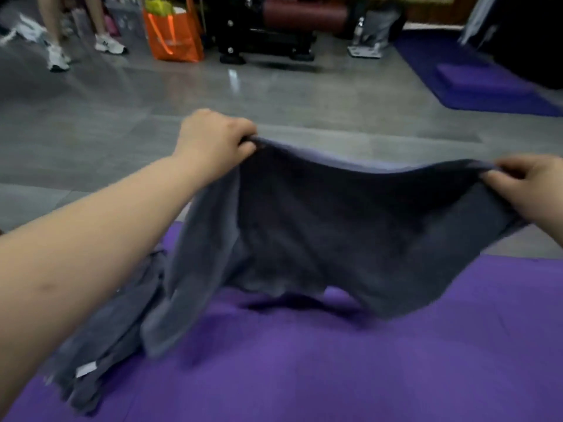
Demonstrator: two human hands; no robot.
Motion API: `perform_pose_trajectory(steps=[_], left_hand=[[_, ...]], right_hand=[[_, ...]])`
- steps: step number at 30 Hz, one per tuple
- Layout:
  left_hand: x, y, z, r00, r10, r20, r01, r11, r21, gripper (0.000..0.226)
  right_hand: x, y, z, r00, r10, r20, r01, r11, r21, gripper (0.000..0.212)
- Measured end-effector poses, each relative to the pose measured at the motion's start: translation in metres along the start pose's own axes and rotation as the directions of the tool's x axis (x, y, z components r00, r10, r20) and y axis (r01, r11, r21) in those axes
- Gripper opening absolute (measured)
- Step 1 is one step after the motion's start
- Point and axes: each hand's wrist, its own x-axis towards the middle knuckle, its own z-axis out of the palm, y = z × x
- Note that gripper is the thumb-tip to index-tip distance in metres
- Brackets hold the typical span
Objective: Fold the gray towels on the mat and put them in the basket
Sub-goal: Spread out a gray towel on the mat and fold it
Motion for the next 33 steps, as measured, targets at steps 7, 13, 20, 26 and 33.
perform_pose_trajectory(steps=[7, 13, 20, 26, 33], left_hand=[[-0.071, 0.084, 0.109, 0.882, 0.421, 0.214, -0.415, 0.907, -0.074, 0.026], [-0.172, 0.114, 0.209, 0.527, 0.583, 0.618, -0.644, 0.749, -0.158, 0.035], [-0.194, 0.158, 0.229, 0.231, 0.313, 0.921, -0.538, 0.83, -0.147, 0.048], [-0.195, 0.175, 0.268, 0.422, 0.335, 0.842, -0.533, 0.843, -0.069, 0.052], [-0.2, 0.185, 0.3, 0.359, 0.24, 0.902, -0.486, 0.873, -0.039, 0.069]], right_hand=[[-0.116, 0.124, 0.056, 0.984, 0.175, 0.04, -0.16, 0.954, -0.255, 0.03], [-0.206, 0.21, 0.153, 0.675, 0.284, 0.681, 0.123, 0.867, -0.484, 0.032], [-0.252, 0.244, 0.176, 0.447, 0.271, 0.852, 0.049, 0.944, -0.326, 0.042], [-0.212, 0.282, 0.197, 0.749, 0.505, 0.428, -0.402, 0.861, -0.312, 0.065], [-0.204, 0.306, 0.205, 0.514, 0.832, 0.209, -0.858, 0.504, 0.101, 0.03]])
